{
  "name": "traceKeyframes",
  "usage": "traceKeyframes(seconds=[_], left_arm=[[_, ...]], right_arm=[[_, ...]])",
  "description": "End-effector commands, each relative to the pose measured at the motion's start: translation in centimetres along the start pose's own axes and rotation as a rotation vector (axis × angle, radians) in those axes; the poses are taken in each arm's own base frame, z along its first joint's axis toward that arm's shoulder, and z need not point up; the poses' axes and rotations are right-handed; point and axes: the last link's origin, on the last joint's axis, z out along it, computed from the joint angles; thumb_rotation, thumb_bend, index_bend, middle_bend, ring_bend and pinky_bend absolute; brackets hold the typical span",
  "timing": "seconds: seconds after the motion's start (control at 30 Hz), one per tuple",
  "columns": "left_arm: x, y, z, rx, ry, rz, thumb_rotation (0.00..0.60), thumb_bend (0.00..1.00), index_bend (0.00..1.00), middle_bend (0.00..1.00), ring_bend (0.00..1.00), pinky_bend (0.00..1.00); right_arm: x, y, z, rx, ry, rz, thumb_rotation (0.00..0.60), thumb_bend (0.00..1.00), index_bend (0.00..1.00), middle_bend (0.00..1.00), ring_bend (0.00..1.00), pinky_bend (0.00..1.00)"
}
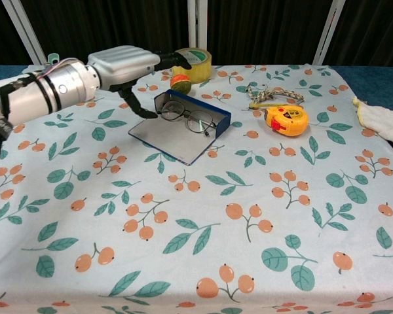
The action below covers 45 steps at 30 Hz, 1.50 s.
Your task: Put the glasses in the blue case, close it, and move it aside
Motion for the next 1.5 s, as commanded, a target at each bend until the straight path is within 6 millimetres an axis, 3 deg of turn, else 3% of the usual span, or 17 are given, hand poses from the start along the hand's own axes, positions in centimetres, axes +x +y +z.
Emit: traceKeyframes(seconds=[0.03,0.13,0.27,1.03,1.5], left_arm=[[-1.0,-1.3,-5.5,0.010,-0.041,-0.004,0.600,0.15,0.10,0.02,0.06,0.16],[-2.0,-0.9,-7.1,0.023,-0.073,-0.004,0.600,0.13,0.10,0.02,0.06,0.16],[-2.7,-0.3,-7.4,0.035,-0.086,-0.014,0.600,0.12,0.10,0.02,0.06,0.16],[-3.5,1.0,-4.2,-0.005,-0.117,0.031,0.600,0.12,0.10,0.02,0.06,0.16],[-3.9,0.7,-2.9,0.006,-0.137,0.067,0.600,0.12,0.11,0.01,0.06,0.16]], right_arm=[[0.0,-0.2,0.0,0.006,0.002,-0.003,0.600,0.15,0.00,0.00,0.00,0.00],[0.0,-0.6,-0.1,0.016,0.003,0.004,0.600,0.15,0.00,0.00,0.00,0.00],[0.0,-1.0,-0.2,0.027,0.007,-0.004,0.600,0.15,0.00,0.00,0.00,0.00],[-0.1,-1.0,-0.1,-0.012,0.002,-0.019,0.600,0.17,0.00,0.00,0.00,0.00],[-0.3,-0.7,-0.1,-0.025,-0.004,-0.013,0.600,0.18,0.00,0.00,0.00,0.00]])
